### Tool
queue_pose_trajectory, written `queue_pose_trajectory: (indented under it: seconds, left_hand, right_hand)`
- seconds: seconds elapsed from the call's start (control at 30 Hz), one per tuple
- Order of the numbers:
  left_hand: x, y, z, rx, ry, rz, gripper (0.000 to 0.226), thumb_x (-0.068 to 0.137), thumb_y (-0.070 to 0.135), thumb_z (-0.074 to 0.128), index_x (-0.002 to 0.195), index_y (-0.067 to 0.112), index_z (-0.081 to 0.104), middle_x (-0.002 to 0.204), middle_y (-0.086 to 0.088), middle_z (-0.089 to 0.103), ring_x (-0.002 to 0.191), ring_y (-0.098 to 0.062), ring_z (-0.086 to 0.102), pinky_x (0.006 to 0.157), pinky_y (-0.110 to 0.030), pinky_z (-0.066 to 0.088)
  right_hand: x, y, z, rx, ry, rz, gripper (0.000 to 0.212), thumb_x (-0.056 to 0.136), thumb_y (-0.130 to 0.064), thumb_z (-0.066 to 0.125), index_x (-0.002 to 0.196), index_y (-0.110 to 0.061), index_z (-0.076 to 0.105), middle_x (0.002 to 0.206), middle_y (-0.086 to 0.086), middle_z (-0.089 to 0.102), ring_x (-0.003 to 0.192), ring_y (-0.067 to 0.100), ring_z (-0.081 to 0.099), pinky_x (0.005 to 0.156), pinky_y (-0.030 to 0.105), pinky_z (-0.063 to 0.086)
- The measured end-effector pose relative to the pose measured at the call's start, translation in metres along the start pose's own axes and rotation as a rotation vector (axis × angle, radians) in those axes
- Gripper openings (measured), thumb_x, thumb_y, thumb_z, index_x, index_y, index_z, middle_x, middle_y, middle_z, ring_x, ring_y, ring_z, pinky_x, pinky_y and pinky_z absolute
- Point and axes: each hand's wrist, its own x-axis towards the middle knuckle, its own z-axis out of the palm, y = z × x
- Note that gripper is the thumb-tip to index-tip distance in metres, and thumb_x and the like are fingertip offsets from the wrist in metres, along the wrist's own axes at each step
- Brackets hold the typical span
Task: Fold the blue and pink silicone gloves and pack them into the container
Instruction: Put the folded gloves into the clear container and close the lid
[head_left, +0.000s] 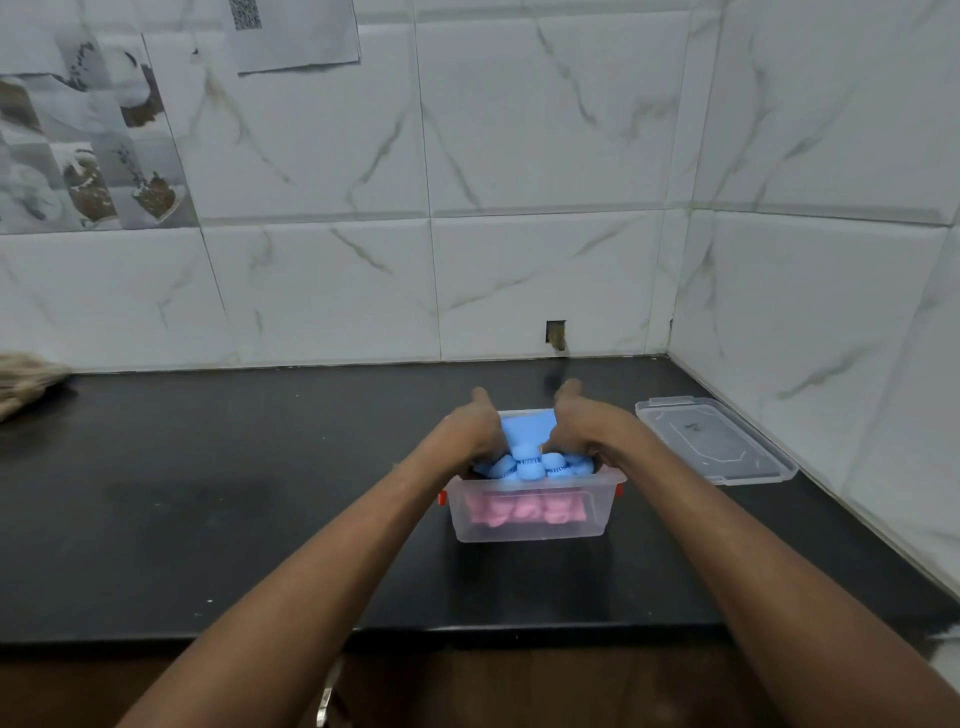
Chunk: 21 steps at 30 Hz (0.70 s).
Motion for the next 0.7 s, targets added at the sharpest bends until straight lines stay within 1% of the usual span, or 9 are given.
queue_pose_trajectory:
  seconds: [0.1,0.17,0.23,0.3,0.37,0.47,0.57,0.63,0.7]
  left_hand:
    - [0.003,-0.001,0.012,0.110,0.057,0.023,0.065,0.089,0.002,0.051,0.144,0.003,0.016,0.120,-0.021,0.061,0.112,-0.036,0.057,0.086,-0.040,0.049]
    - [0.003,0.001,0.016,0.164,0.142,0.073,0.062,0.089,0.000,0.050,0.143,0.001,0.020,0.114,-0.019,0.063,0.109,-0.034,0.057,0.075,-0.034,0.043]
    - [0.003,0.001,0.018,0.181,0.192,0.118,0.051,0.090,0.003,0.056,0.136,0.002,0.035,0.103,-0.011,0.061,0.102,-0.031,0.057,0.071,-0.032,0.041]
    - [0.003,0.000,0.013,0.259,0.247,0.179,0.036,0.092,0.014,0.060,0.125,0.004,0.051,0.108,-0.010,0.056,0.104,-0.031,0.055,0.082,-0.033,0.044]
    - [0.005,-0.001,0.003,0.284,0.313,0.276,0.033,0.094,0.031,0.060,0.115,0.006,0.064,0.116,-0.016,0.055,0.109,-0.031,0.053,0.092,-0.036,0.043]
    - [0.005,-0.006,-0.015,0.187,0.112,0.407,0.041,0.088,0.048,0.064,0.102,0.012,0.076,0.106,-0.012,0.069,0.098,-0.028,0.061,0.084,-0.041,0.049]
    - [0.009,-0.014,-0.019,0.180,-0.110,0.415,0.048,0.083,0.058,0.063,0.109,0.019,0.074,0.106,-0.001,0.073,0.093,-0.019,0.064,0.082,-0.035,0.050]
    - [0.016,-0.017,-0.017,0.221,-0.142,0.428,0.049,0.081,0.062,0.063,0.107,0.022,0.068,0.104,0.003,0.067,0.088,-0.014,0.061,0.080,-0.030,0.049]
    - [0.023,-0.015,-0.013,0.298,-0.174,0.429,0.046,0.080,0.061,0.064,0.108,0.025,0.060,0.110,-0.003,0.062,0.091,-0.017,0.058,0.081,-0.033,0.048]
  right_hand:
    - [0.002,0.003,0.014,-0.125,0.023,-0.012,0.069,0.096,-0.013,0.050,0.147,0.002,0.005,0.105,0.020,0.053,0.073,0.019,0.049,0.054,0.029,0.039]
    - [0.005,0.003,0.020,-0.199,0.075,-0.019,0.066,0.097,-0.012,0.050,0.146,0.004,0.008,0.110,0.020,0.061,0.084,0.024,0.052,0.062,0.031,0.038]
    - [0.009,0.004,0.023,-0.230,0.118,-0.042,0.062,0.096,-0.013,0.053,0.143,0.001,0.017,0.118,0.019,0.063,0.094,0.027,0.056,0.067,0.032,0.037]
    - [0.011,0.007,0.025,-0.278,0.189,-0.103,0.052,0.093,-0.018,0.059,0.135,-0.003,0.031,0.120,0.018,0.062,0.105,0.030,0.059,0.068,0.032,0.036]
    - [0.010,0.009,0.025,-0.353,0.293,-0.175,0.046,0.089,-0.024,0.066,0.124,-0.005,0.044,0.119,0.018,0.061,0.106,0.033,0.060,0.070,0.033,0.038]
    - [0.008,0.004,0.015,-0.490,0.396,-0.212,0.035,0.086,-0.029,0.070,0.113,-0.009,0.057,0.114,0.012,0.062,0.100,0.031,0.063,0.068,0.033,0.040]
    - [0.008,-0.002,-0.003,-0.420,0.451,-0.261,0.031,0.087,-0.036,0.068,0.104,-0.010,0.062,0.107,0.011,0.063,0.100,0.032,0.062,0.070,0.032,0.042]
    - [0.009,-0.001,-0.014,-0.245,0.286,-0.340,0.030,0.085,-0.041,0.069,0.087,-0.012,0.062,0.087,0.006,0.064,0.081,0.027,0.063,0.062,0.028,0.043]
    - [0.009,0.004,-0.017,-0.059,-0.084,-0.324,0.036,0.083,-0.045,0.071,0.093,-0.011,0.065,0.082,0.005,0.063,0.072,0.020,0.059,0.066,0.030,0.049]
